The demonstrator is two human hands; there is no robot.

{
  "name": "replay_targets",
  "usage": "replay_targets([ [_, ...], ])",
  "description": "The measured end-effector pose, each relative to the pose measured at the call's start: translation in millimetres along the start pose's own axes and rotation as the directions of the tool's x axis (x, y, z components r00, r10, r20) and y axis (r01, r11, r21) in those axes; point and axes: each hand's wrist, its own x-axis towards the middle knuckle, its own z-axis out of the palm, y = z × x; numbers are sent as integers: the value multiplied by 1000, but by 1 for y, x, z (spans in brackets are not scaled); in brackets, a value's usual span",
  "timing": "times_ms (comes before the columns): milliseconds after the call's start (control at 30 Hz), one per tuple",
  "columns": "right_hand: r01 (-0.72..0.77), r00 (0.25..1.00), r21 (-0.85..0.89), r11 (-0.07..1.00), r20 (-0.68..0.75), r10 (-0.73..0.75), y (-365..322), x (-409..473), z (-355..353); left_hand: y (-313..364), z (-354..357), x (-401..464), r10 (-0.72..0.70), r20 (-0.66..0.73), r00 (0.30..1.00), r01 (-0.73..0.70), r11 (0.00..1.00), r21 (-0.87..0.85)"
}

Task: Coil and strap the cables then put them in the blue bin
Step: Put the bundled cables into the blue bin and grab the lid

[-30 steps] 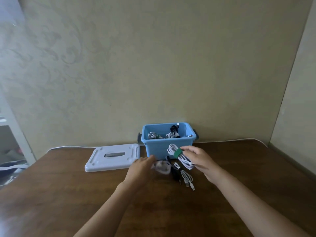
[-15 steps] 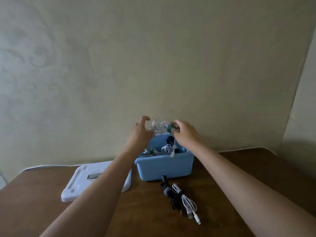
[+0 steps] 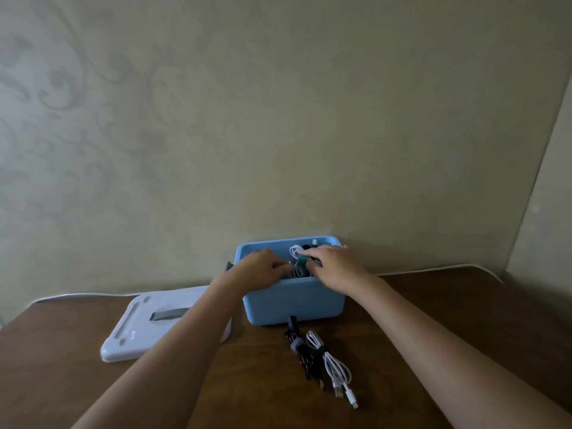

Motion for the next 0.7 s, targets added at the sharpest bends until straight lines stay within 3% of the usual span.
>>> replay_targets([
  [100, 117, 977, 61, 991, -184, -104, -4, -27, 1, -3, 5, -28, 47, -107, 993, -52, 998, -38],
  [233, 202, 936, 23, 979, -299, -187, -7, -69, 13, 12, 17, -62, 16, -297, 955, -53, 992, -116],
  [367, 97, 955, -7, 995, -280, -95, -12, -108, 34, 31, 37, -97, 65, -499, 864, -108, 992, -59],
  [433, 9, 985, -67, 998, -170, -20, -16, -122, 46, 37, 51, -106, 84, -456, 886, -119, 992, -49],
  [567, -143, 986, 5, 990, 89, 141, -24, -140, 60, 37, 83, -117, 66, -150, 987, -72, 997, -35],
  [700, -147, 974, 6, 989, 172, 144, -24, -150, 58, 33, 101, -126, 91, 0, 996, -91, 996, -22],
])
